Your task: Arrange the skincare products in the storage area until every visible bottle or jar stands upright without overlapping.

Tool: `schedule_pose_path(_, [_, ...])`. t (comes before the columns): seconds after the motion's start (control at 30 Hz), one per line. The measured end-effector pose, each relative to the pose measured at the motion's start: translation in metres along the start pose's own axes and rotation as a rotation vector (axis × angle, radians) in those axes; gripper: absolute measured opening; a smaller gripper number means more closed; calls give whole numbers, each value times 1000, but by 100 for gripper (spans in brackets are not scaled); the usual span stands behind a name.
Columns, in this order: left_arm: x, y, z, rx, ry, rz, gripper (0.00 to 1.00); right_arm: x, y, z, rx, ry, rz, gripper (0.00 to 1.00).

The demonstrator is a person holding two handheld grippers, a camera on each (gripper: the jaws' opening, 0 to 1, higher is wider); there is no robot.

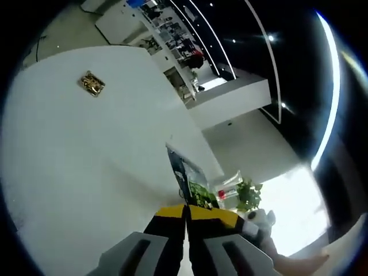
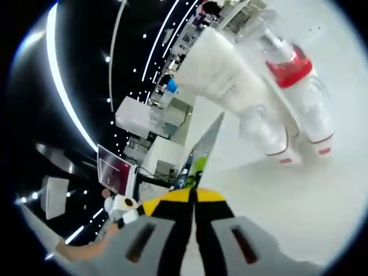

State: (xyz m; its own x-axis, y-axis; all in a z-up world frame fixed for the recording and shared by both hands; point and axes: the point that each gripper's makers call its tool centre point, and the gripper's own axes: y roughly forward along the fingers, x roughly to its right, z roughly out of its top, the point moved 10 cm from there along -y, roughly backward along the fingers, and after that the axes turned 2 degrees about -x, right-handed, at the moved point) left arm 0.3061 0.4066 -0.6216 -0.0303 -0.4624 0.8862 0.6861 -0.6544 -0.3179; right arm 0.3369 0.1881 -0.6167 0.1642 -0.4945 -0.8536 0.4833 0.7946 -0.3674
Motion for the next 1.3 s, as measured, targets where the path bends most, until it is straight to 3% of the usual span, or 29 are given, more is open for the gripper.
schedule_pose_path(0.27, [-17,21,6,0,-47,39,0,16,14,5,7,35,-57,2])
schedule_pose_path(0.37, [-23,28,6,-17,-57,86,0,23,20,4,-6,40,-100,3])
schedule_pose_path(0.6, [-31,36,3,3,-90,131,0,37,26,3,-14,41,-158,7])
schedule_pose_path(0.77, [-36,43,2,36,-133,164,0,43,21,1,-16,59,-183,10])
schedule_pose_path(1.03, [-45,58,-3,12,-125,180,0,52,6,-10,-44,12,-221,16])
schedule_pose_path(1.2, [-56,59,-8,14,-123,258,0,55,-14,-22,-73,-32,-238,17])
schedule_pose_path(1.3, [-57,59,-11,15,-143,264,0,54,-22,-25,-66,-28,-234,17])
